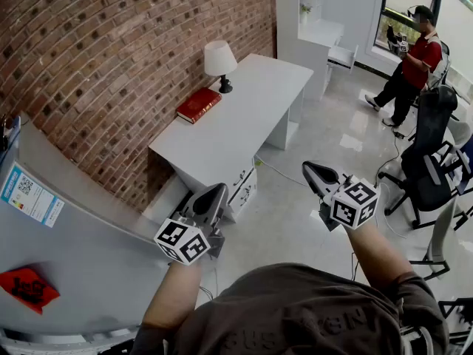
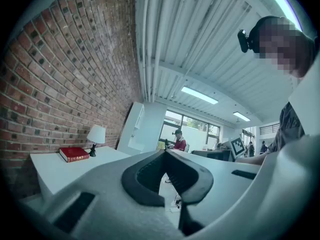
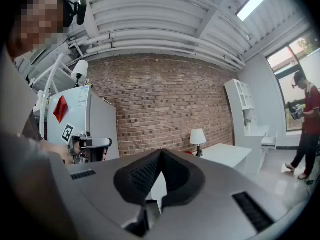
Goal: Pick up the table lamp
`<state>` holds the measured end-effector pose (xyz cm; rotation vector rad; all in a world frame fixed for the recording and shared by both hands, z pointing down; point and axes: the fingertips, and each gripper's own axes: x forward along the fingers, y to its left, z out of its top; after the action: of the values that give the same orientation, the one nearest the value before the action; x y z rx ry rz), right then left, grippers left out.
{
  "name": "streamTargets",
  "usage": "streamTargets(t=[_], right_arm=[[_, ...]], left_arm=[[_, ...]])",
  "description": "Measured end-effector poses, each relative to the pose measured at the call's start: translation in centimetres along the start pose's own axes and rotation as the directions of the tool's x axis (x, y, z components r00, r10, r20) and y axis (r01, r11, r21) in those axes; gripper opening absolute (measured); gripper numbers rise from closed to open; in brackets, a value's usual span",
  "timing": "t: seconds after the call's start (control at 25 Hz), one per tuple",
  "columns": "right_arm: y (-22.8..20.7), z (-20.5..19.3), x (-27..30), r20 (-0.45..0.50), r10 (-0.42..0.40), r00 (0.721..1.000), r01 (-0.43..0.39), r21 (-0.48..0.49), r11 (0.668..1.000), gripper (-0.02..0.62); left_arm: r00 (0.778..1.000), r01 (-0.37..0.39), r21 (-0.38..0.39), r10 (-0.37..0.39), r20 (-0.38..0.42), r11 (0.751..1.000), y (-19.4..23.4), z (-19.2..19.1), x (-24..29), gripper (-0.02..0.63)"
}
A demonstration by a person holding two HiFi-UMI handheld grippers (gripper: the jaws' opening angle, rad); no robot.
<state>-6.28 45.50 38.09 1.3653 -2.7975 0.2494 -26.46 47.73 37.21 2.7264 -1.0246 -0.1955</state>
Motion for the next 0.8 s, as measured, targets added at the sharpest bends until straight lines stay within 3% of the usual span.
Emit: streamTargets(t=[0.8], right_arm=[[-3.4, 1.1, -2.8, 0.023, 0.001, 1.000, 0.000, -0.004, 1.000, -0.006]], left_arm=[[1.000, 0.005, 0.017, -0.006, 0.013, 1.000, -3.1, -0.3, 3.6, -0.002]])
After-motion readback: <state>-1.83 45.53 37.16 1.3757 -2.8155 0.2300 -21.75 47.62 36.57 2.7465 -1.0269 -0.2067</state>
